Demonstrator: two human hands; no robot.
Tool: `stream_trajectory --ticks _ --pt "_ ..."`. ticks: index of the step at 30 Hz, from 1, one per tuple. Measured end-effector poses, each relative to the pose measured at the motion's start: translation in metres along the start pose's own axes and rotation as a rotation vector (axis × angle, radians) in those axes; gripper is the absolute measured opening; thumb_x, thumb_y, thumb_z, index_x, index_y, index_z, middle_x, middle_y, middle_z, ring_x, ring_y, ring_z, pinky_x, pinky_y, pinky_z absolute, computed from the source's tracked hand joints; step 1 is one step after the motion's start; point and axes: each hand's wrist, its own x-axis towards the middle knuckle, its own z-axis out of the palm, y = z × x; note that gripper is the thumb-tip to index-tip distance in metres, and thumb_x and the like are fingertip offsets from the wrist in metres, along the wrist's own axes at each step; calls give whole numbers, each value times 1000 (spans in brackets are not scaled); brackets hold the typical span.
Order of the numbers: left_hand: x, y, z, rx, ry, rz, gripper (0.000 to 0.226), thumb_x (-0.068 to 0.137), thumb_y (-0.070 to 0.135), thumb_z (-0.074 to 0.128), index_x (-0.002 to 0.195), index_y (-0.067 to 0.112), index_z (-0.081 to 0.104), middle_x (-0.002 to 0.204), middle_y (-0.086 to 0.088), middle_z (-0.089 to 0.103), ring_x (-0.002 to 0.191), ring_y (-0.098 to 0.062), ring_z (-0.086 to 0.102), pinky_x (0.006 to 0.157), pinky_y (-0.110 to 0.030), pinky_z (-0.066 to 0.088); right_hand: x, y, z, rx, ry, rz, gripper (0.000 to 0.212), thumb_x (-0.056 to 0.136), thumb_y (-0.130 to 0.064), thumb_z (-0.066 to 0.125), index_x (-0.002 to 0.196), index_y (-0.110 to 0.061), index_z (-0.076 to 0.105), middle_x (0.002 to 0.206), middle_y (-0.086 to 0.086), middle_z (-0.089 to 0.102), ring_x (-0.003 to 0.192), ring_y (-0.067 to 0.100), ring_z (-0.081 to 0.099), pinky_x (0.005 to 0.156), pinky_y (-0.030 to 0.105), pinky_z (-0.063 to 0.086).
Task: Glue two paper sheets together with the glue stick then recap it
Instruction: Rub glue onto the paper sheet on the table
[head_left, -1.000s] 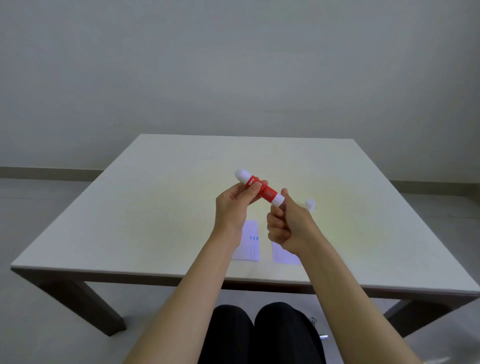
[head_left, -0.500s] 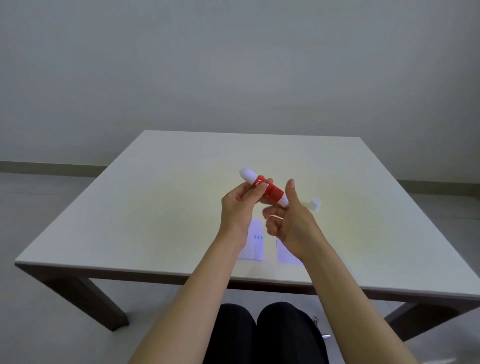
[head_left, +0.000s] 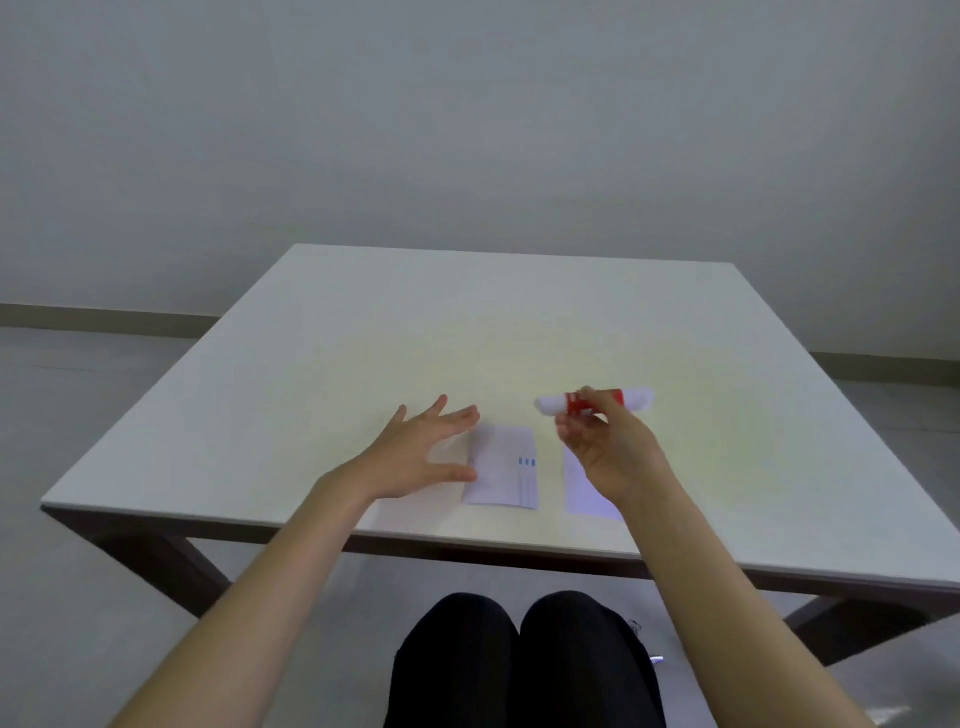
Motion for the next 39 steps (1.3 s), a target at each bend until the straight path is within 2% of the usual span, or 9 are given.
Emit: stream_trajectory --ticks 5,8,12,16,20,22,26,32,39 --pt "9 -3 8 194 -78 -13 84 82 60 54 150 32 14 158 20 7 147 -11 -8 117 -48 -10 7 28 21 -526 -42 -188 5 84 -2 59 88 -3 61 85 21 69 63 26 66 71 40 59" --pt "10 -5 9 185 -88 -6 85 81 60 54 150 34 11 158 21 4 147 -13 -11 116 -50 -10 13 36 29 -891 14 -344 8 81 -11 59 89 -11 62 77 7 69 63 21 67 67 34 55" --pt "10 -6 10 149 -84 0 87 80 59 56 150 35 11 158 21 4 147 -13 -13 116 -50 -13 14 48 30 -1143 -15 -472 7 81 -12 59 88 -10 61 77 10 68 65 17 55 58 14 42" --pt "11 -7 12 114 -73 -2 85 78 60 58 148 40 16 158 23 7 147 -11 -13 116 -50 -14 -1 61 28 -1132 -68 -533 2 80 -12 61 82 -11 60 65 1 61 57 10 49 56 13 38" --pt "11 -6 13 73 -61 -5 82 77 61 58 146 44 17 157 24 10 147 -10 -12 116 -51 -13 -14 67 25 -1105 -191 -450 3 77 -14 59 80 -14 61 73 6 68 65 12 57 57 16 43" --pt "10 -5 11 83 -80 -5 87 77 60 59 149 39 14 158 23 8 147 -10 -13 116 -50 -14 -8 59 24 -1078 -146 -397 4 79 -18 61 82 -15 63 77 4 69 66 7 58 60 14 44" --pt "10 -4 8 145 -108 -11 88 80 58 57 151 32 11 158 21 4 147 -13 -12 117 -51 -12 4 42 17 -973 74 -416 8 83 -14 60 90 -14 63 84 -1 68 79 16 64 74 34 53" --pt "9 -5 11 76 -70 -9 89 77 61 59 150 36 14 158 22 8 147 -10 -11 117 -50 -12 -21 62 14 -1079 -213 -425 10 76 -22 63 76 -32 61 76 -8 68 65 1 59 59 13 45" --pt "11 -6 9 139 -115 -15 90 79 60 58 150 32 11 158 21 3 147 -12 -12 116 -51 -13 -6 41 8 -981 55 -426 5 82 -16 63 86 -18 64 76 -9 67 73 7 63 66 19 49"
